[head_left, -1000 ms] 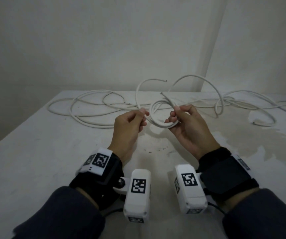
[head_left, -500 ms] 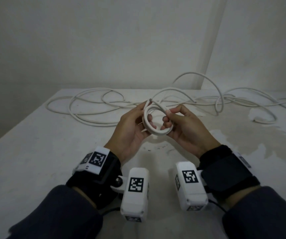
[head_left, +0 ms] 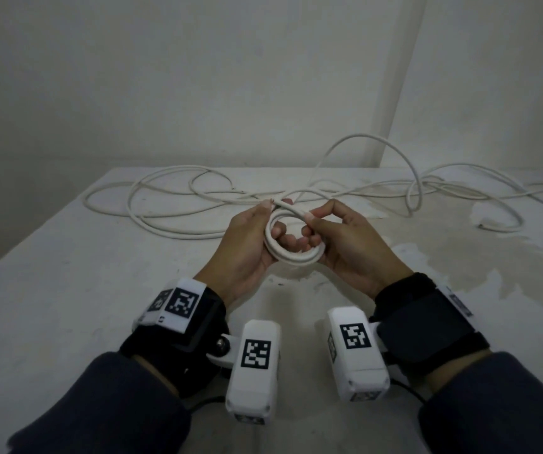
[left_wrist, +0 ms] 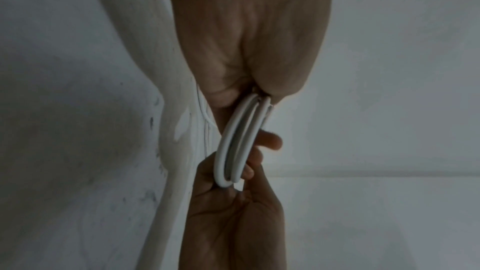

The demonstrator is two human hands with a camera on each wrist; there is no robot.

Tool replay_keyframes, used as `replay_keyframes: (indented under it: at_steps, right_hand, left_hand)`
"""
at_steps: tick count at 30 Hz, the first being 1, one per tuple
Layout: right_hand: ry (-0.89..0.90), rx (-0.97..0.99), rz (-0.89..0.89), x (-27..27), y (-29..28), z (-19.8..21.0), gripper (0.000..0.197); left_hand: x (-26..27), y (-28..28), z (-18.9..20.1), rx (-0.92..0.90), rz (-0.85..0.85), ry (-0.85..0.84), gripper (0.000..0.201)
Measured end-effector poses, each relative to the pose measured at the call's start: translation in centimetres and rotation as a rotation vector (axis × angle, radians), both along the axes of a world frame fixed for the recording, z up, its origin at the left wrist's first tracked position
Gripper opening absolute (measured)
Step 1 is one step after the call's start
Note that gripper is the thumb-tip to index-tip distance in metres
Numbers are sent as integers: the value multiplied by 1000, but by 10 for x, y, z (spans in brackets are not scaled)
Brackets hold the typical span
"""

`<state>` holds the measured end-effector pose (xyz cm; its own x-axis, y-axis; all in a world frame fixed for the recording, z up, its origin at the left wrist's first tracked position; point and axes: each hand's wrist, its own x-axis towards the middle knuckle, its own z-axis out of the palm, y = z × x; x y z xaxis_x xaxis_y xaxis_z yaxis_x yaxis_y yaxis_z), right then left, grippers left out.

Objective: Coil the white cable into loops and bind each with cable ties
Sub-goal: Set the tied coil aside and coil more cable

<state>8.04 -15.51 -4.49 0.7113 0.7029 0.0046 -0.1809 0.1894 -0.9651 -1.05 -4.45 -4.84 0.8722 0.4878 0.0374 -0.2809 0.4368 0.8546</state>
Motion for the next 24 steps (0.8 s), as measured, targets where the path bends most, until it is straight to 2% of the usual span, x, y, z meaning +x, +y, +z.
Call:
replay_keyframes:
  at_steps: [3, 11, 13, 15, 18, 22, 24]
  right_hand:
    - [-11, 3, 20, -2, 0, -1, 14]
    - [-55, 2, 17, -9, 3, 1, 9]
    - [-45, 3, 35, -9, 2, 2, 7]
    - [-54, -10, 56, -11, 2, 2, 4]
    - [-45, -25, 60, -13, 4, 1, 8]
    - [138, 78, -184, -2, 3, -2, 11]
    - [168, 139, -238, 5, -2, -4, 15]
  left_hand:
    - [1, 1, 0, 73, 43, 26, 34]
    - [-3, 9, 7, 26, -12, 82, 39]
    - [-2, 8, 6, 124, 51, 121, 40]
    - [-2, 7, 4, 221, 134, 141, 30]
    - [0, 9, 0, 269, 249, 173, 24]
    - [2, 15, -4, 309, 314, 217, 24]
    - [1, 16, -4, 329, 297, 234, 25]
